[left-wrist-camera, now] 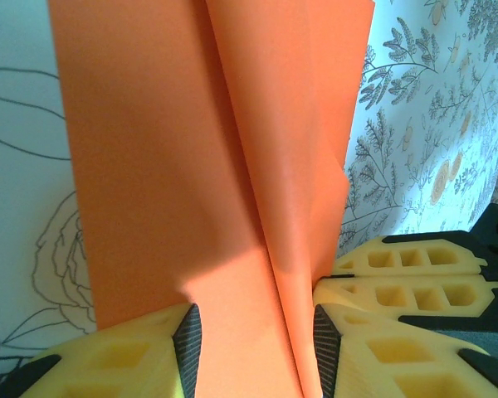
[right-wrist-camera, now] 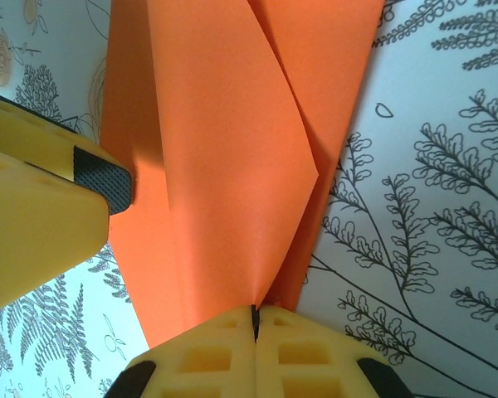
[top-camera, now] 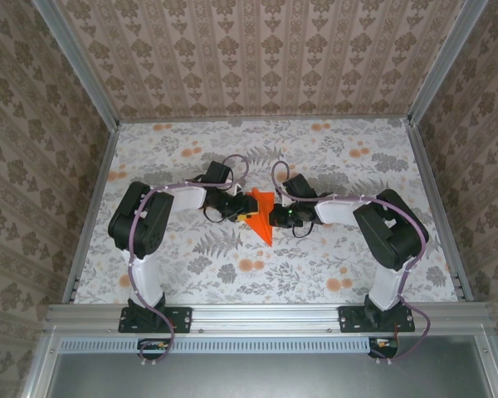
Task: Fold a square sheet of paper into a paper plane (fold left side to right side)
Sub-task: Fourth fold the wing at the center of the table.
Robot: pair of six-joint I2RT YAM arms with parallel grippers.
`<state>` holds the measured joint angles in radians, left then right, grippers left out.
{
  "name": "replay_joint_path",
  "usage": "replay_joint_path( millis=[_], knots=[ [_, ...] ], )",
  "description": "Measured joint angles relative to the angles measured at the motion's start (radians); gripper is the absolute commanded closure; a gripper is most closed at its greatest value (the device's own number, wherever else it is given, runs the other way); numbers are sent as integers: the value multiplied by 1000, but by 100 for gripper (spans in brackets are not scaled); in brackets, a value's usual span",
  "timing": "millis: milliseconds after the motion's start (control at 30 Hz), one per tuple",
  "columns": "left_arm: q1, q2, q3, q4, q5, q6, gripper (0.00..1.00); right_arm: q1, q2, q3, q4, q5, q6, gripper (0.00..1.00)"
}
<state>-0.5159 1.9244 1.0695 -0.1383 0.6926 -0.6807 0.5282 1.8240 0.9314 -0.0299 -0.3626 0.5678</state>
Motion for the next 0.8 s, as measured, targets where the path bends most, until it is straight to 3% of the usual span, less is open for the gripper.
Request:
replay_joint_path(
  millis=[200, 533, 800],
  knots=[
    [0, -26, 12, -65, -16, 21, 57, 0, 2, 6, -14, 0, -16, 98],
    [-11, -49, 156, -121, 14, 64, 80, 7, 5, 18, -34, 16, -27, 98],
    [-48, 58, 227, -121, 50, 68, 83, 8, 6, 23, -43, 19, -40, 98]
  ],
)
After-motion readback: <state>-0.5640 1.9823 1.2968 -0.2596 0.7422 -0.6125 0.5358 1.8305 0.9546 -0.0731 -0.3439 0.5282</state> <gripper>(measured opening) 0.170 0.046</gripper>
